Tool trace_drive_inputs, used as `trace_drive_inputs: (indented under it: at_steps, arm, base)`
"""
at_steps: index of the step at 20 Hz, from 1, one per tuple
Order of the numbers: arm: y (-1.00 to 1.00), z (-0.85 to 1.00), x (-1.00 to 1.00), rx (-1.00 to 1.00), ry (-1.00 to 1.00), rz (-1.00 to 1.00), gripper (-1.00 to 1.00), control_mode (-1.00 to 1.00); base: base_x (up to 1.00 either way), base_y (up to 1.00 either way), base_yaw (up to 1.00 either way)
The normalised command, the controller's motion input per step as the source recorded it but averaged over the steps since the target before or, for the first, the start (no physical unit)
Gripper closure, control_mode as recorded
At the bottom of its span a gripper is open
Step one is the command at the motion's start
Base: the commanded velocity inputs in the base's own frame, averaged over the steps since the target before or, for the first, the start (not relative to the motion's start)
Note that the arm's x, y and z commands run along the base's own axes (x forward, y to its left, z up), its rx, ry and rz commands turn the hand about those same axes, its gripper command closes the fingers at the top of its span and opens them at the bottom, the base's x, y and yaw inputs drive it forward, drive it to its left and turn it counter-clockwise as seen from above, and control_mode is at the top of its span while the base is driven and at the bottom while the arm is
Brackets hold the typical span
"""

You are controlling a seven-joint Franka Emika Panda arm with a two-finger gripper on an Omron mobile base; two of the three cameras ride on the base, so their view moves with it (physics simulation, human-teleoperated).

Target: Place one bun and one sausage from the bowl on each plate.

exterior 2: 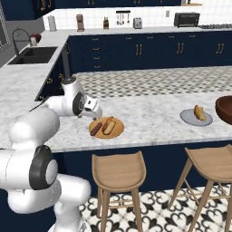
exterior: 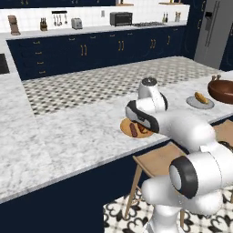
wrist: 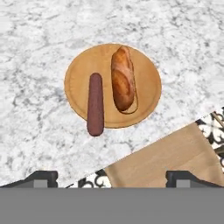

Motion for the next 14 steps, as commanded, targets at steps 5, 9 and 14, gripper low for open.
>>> trace_drive_inputs:
  at_steps: [5, 9, 14]
  arm:
    - [-0.17, 0.0, -0.6, 0.0, -0.14, 0.01, -1.0, 1.0]
    - [0.0, 0.0, 0.0, 0.0, 0.0, 0.0, -1.0, 1.0]
    - [0.0, 0.0, 0.0, 0.0, 0.0, 0.0, -1.0, 1.0]
  base:
    - [-0.31, -0.4, 0.0]
    - [-0.03, -1.0, 0.04]
    - [0.23, -1.0, 0.13]
